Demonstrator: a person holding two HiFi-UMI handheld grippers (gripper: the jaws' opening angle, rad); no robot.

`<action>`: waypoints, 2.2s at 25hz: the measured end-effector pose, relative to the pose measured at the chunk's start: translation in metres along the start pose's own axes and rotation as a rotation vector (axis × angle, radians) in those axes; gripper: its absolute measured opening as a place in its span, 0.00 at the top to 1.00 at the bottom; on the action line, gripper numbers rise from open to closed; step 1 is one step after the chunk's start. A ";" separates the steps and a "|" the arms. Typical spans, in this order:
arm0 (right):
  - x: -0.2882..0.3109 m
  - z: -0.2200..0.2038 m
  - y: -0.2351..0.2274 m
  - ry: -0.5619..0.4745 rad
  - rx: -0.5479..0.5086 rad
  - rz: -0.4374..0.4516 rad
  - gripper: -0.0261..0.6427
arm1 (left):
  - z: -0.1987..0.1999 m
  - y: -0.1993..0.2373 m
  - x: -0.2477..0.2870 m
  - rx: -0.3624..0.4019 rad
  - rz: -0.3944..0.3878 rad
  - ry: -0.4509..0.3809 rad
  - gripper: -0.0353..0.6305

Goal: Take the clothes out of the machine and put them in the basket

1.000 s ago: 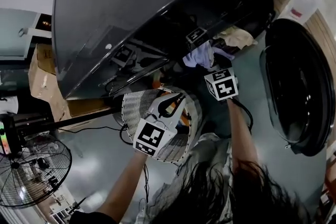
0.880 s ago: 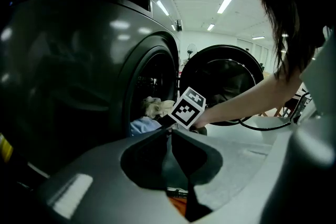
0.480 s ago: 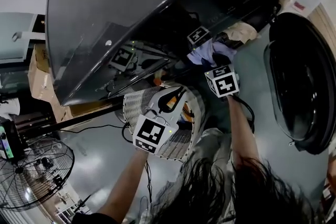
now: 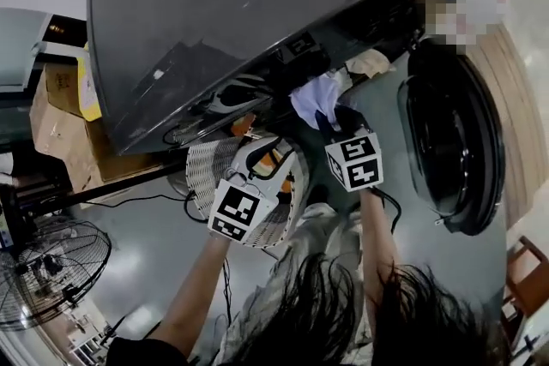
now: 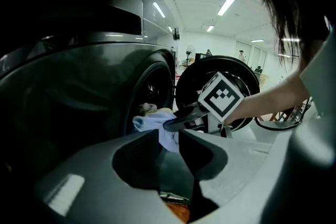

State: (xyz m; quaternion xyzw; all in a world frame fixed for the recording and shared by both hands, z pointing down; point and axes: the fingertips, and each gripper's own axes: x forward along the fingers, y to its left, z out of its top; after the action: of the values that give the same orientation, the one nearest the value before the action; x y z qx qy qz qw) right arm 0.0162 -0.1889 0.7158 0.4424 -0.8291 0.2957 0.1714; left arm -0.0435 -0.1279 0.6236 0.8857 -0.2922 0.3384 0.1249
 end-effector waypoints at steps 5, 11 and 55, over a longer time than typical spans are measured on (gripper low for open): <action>-0.042 0.028 0.018 -0.023 -0.002 0.024 0.81 | 0.010 -0.003 -0.016 0.004 0.007 0.010 0.75; -0.093 0.059 0.044 -0.044 -0.017 0.049 0.81 | 0.022 -0.018 -0.042 0.006 0.019 0.018 0.73; -0.377 0.335 0.208 -0.363 -0.354 0.447 0.82 | 0.085 -0.106 -0.148 -0.186 0.232 -0.034 0.50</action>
State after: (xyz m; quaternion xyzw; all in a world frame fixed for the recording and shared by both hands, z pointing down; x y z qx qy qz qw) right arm 0.0425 -0.0752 0.1827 0.2582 -0.9612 0.0940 0.0261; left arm -0.0238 -0.0147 0.4593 0.8363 -0.4248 0.3069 0.1612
